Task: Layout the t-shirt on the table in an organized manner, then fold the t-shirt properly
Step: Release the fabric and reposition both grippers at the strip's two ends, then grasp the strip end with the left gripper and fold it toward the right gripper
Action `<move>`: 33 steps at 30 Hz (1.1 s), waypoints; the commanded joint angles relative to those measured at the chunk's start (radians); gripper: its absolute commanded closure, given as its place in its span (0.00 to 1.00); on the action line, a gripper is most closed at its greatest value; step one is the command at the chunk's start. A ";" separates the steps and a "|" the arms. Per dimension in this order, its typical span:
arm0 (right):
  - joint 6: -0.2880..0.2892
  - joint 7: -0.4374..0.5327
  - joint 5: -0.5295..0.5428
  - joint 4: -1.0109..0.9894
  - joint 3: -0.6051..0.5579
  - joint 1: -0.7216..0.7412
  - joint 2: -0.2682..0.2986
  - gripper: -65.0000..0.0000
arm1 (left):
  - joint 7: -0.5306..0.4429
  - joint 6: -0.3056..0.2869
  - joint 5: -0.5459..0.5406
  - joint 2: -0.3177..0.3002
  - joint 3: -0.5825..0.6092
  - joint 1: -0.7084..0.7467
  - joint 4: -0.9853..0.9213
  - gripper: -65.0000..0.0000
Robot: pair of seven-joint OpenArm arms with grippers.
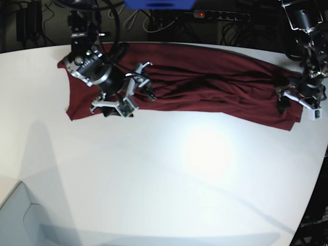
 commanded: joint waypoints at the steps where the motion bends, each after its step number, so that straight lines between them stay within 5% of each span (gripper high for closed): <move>1: 0.003 0.023 0.016 0.016 -0.003 0.011 -0.003 0.32 | 0.042 0.000 0.001 -0.007 0.020 -0.009 -0.015 0.00; 8: 0.003 0.023 0.013 0.016 -0.001 0.012 -0.003 0.32 | 0.005 0.000 0.002 -0.008 0.066 -0.009 -0.060 0.00; 14: 0.003 0.023 0.013 0.016 -0.001 0.012 -0.001 0.32 | 0.003 0.000 0.001 -0.008 0.058 -0.012 -0.065 0.59; 20: 0.003 0.023 0.013 0.016 -0.001 0.006 -0.001 0.32 | 0.002 0.000 0.001 -0.008 0.057 -0.031 -0.066 1.00; 33: 0.003 0.023 0.013 0.016 0.000 0.005 0.016 0.32 | 0.011 0.000 0.001 0.041 -0.116 0.051 0.235 1.00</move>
